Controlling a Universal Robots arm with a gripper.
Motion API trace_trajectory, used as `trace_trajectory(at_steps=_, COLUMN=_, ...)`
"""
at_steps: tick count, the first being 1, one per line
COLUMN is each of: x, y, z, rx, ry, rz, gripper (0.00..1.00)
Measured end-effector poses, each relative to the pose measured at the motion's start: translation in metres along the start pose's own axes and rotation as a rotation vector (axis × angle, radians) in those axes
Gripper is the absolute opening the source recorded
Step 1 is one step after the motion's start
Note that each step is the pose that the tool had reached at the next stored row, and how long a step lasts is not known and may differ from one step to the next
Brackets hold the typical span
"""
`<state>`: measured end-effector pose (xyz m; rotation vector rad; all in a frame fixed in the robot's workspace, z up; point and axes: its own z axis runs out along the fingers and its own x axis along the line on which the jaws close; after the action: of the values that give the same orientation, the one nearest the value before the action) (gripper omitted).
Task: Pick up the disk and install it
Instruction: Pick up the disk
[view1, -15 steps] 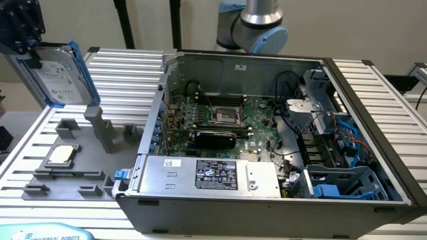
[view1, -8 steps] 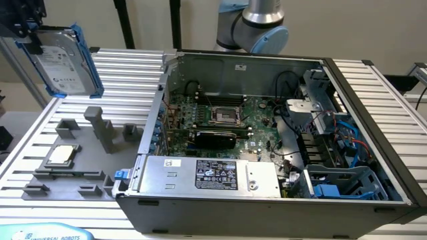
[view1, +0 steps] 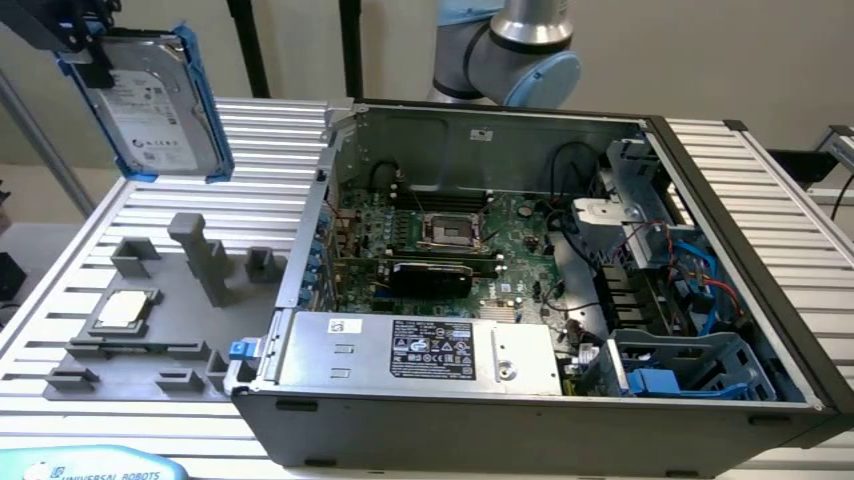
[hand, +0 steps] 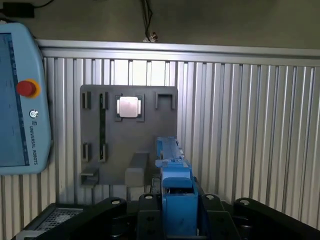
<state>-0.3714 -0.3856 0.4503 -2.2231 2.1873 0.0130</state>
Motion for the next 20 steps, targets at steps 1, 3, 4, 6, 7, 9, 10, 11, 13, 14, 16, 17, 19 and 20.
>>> trace_trajectory(at_steps=1, x=0.000, y=-0.0045, z=-0.0028, rx=-0.0002, ry=-0.0003, rz=0.000, gripper=0.33)
trace_trajectory(at_steps=3, x=0.001, y=-0.0136, z=-0.0077, rx=-0.0003, ry=-0.0007, rz=0.000, gripper=0.33)
trace_trajectory(at_steps=4, x=0.002, y=-0.0181, z=-0.0097, rx=-0.0004, ry=-0.0010, rz=-0.001, gripper=0.33)
trace_trajectory(at_steps=6, x=0.004, y=-0.0271, z=-0.0127, rx=-0.0003, ry=-0.0013, rz=-0.001, gripper=0.33)
trace_trajectory(at_steps=7, x=0.005, y=-0.0317, z=-0.0140, rx=-0.0003, ry=-0.0015, rz=0.000, gripper=0.33)
trace_trajectory(at_steps=9, x=0.007, y=-0.0407, z=-0.0163, rx=-0.0003, ry=-0.0020, rz=-0.001, gripper=0.33)
trace_trajectory(at_steps=10, x=0.008, y=-0.0456, z=-0.0174, rx=-0.0003, ry=-0.0023, rz=-0.001, gripper=0.33)
trace_trajectory(at_steps=11, x=0.010, y=-0.0500, z=-0.0185, rx=-0.0003, ry=-0.0025, rz=-0.001, gripper=0.33)
trace_trajectory(at_steps=13, x=0.012, y=-0.0590, z=-0.0207, rx=-0.0004, ry=-0.0029, rz=-0.001, gripper=0.33)
trace_trajectory(at_steps=14, x=0.014, y=-0.0635, z=-0.0218, rx=-0.0003, ry=-0.0032, rz=-0.001, gripper=0.33)
trace_trajectory(at_steps=16, x=0.016, y=-0.0725, z=-0.0238, rx=-0.0002, ry=-0.0035, rz=-0.001, gripper=0.33)
trace_trajectory(at_steps=17, x=0.018, y=-0.0770, z=-0.0246, rx=-0.0003, ry=-0.0036, rz=-0.001, gripper=0.33)
trace_trajectory(at_steps=19, x=0.021, y=-0.0863, z=-0.0260, rx=-0.0002, ry=-0.0039, rz=0.000, gripper=0.33)
trace_trajectory(at_steps=20, x=0.022, y=-0.0910, z=-0.0266, rx=-0.0003, ry=-0.0040, rz=-0.001, gripper=0.33)
